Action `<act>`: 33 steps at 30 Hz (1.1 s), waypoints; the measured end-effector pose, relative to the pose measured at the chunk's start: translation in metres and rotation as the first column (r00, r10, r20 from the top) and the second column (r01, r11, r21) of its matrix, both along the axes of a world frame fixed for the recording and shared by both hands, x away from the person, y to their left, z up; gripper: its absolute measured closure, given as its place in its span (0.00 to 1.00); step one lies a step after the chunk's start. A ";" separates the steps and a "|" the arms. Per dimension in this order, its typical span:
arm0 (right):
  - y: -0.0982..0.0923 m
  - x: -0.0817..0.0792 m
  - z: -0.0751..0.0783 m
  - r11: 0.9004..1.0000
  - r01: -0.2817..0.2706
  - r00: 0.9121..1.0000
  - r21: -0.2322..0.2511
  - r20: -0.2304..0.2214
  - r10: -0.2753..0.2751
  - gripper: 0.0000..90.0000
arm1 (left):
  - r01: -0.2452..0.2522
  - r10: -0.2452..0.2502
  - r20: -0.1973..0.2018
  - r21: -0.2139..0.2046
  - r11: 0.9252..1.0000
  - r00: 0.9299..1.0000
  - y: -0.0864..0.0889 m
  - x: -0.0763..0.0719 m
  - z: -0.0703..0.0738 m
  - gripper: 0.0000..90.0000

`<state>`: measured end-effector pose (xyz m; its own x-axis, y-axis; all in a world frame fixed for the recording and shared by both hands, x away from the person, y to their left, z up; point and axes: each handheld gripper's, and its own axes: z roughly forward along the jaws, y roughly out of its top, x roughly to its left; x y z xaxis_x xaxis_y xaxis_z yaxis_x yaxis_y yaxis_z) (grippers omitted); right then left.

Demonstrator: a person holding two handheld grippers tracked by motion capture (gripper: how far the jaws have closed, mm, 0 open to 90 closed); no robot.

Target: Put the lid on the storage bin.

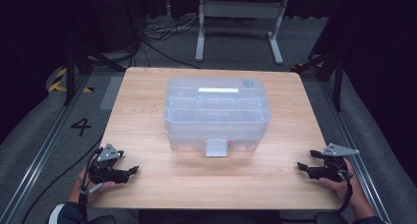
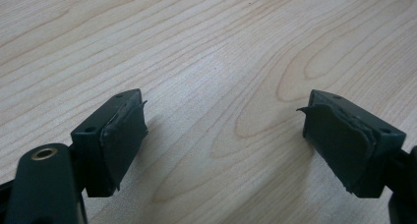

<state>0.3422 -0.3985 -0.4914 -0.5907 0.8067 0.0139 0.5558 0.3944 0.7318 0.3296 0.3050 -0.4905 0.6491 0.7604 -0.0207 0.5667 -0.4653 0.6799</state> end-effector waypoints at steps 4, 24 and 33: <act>0.001 0.001 0.000 1.000 0.007 1.000 -0.003 0.000 -0.007 0.22 | -0.026 0.026 -0.005 -0.006 1.000 1.000 -0.001 -0.002 0.000 0.17; 0.008 0.001 0.000 0.999 0.048 0.999 -0.001 -0.006 -0.048 0.21 | -0.036 0.035 -0.014 -0.009 0.999 0.999 -0.002 0.000 -0.001 0.15; 0.008 0.001 0.000 0.999 0.048 0.999 -0.002 -0.006 -0.048 0.21 | -0.041 0.041 -0.013 0.002 0.999 0.999 -0.006 0.004 -0.001 0.10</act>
<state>0.3428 -0.3909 -0.4915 -0.5513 0.8341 0.0161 0.5785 0.3683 0.7278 0.3332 0.2990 -0.4918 0.6173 0.7862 -0.0276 0.5939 -0.4428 0.6717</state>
